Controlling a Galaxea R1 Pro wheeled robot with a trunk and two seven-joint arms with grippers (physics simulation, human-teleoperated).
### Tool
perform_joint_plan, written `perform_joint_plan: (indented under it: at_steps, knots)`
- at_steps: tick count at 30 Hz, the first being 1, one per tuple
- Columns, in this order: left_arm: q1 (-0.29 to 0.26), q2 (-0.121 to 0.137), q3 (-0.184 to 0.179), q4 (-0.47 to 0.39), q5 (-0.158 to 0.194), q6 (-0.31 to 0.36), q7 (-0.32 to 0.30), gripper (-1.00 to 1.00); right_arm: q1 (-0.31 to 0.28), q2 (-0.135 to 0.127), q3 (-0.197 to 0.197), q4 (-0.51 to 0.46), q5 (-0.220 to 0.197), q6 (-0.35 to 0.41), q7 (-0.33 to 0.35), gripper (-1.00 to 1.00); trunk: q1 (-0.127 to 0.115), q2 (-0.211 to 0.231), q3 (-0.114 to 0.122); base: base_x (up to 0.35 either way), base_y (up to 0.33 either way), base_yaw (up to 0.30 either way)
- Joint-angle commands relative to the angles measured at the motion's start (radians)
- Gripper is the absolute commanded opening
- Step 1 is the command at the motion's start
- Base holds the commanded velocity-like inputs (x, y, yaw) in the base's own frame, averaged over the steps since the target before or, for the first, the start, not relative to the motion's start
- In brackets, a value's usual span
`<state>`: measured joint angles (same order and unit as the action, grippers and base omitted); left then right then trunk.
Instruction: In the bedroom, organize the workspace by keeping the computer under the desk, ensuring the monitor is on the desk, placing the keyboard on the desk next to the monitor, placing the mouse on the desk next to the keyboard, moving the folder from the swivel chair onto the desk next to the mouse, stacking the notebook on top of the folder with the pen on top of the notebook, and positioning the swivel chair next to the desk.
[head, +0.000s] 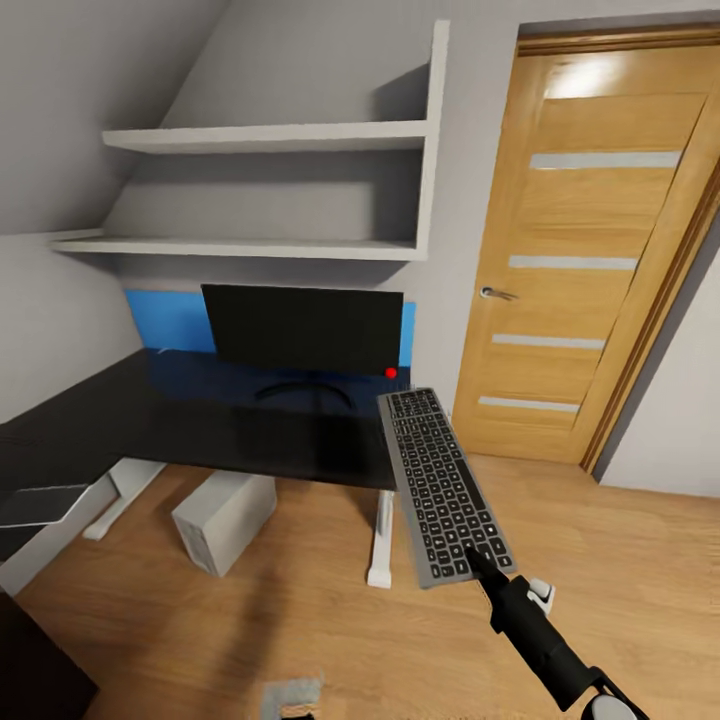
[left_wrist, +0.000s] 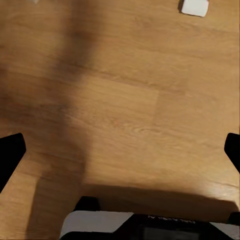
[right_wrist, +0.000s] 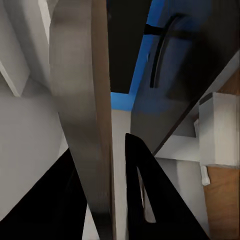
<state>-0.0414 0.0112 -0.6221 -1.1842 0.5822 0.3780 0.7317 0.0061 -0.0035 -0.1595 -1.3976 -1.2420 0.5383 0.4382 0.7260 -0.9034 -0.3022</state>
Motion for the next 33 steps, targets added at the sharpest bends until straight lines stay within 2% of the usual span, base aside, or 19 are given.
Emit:
perform_joint_plan:
  at_steps: [1, 6, 11, 17, 25, 27, 30, 33]
  knots:
    - [-0.002, 0.002, -0.004, 0.044, 0.005, -0.025, 0.006, 1.0, 0.0, 0.0, -0.001, -0.001, -0.01, -0.001, -0.002, -1.0, 0.0, -0.001, -0.001, 0.0, 0.0, -0.291]
    - [-0.002, 0.003, -0.005, 0.149, 0.004, -0.1, -0.002, 1.0, 0.0, 0.0, 0.0, -0.001, -0.01, -0.044, -0.028, -1.0, 0.0, -0.001, -0.001, 0.0, 0.0, -0.288]
    - [-0.002, 0.005, -0.001, 0.195, 0.004, -0.128, -0.004, 1.0, 0.0, 0.0, 0.0, -0.001, -0.01, -0.081, -0.052, -1.0, 0.0, -0.001, -0.001, 0.0, 0.0, -0.262]
    - [-0.002, 0.005, -0.002, 0.209, 0.004, -0.16, -0.005, 1.0, 0.0, -0.003, -0.005, -0.002, -0.015, -0.084, -0.056, -1.0, 0.0, -0.001, -0.001, 0.0, 0.0, -0.073]
    - [-0.002, 0.004, -0.002, 0.226, 0.004, -0.163, -0.005, 1.0, 0.0, -0.007, -0.007, -0.003, -0.016, -0.08, -0.053, -1.0, 0.0, -0.001, -0.001, 0.0, 0.0, -0.004]
    - [-0.002, -0.007, -0.006, 0.235, 0.004, -0.172, -0.006, 1.0, -0.009, 0.001, -0.019, -0.011, -0.029, -0.067, -0.041, -1.0, 0.0, -0.001, -0.001, 0.0, 0.0, 0.0]
    - [-0.002, -0.02, -0.006, 0.234, 0.004, -0.172, -0.005, 1.0, -0.008, 0.0, -0.036, -0.02, -0.028, -0.051, -0.023, -1.0, 0.0, -0.001, -0.001, 0.0, 0.0, 0.0]
    - [-0.002, -0.025, -0.007, 0.237, 0.004, -0.172, -0.005, 1.0, -0.01, -0.013, -0.039, -0.026, -0.027, -0.05, -0.01, -1.0, 0.0, -0.001, -0.001, 0.0, 0.0, 0.0]
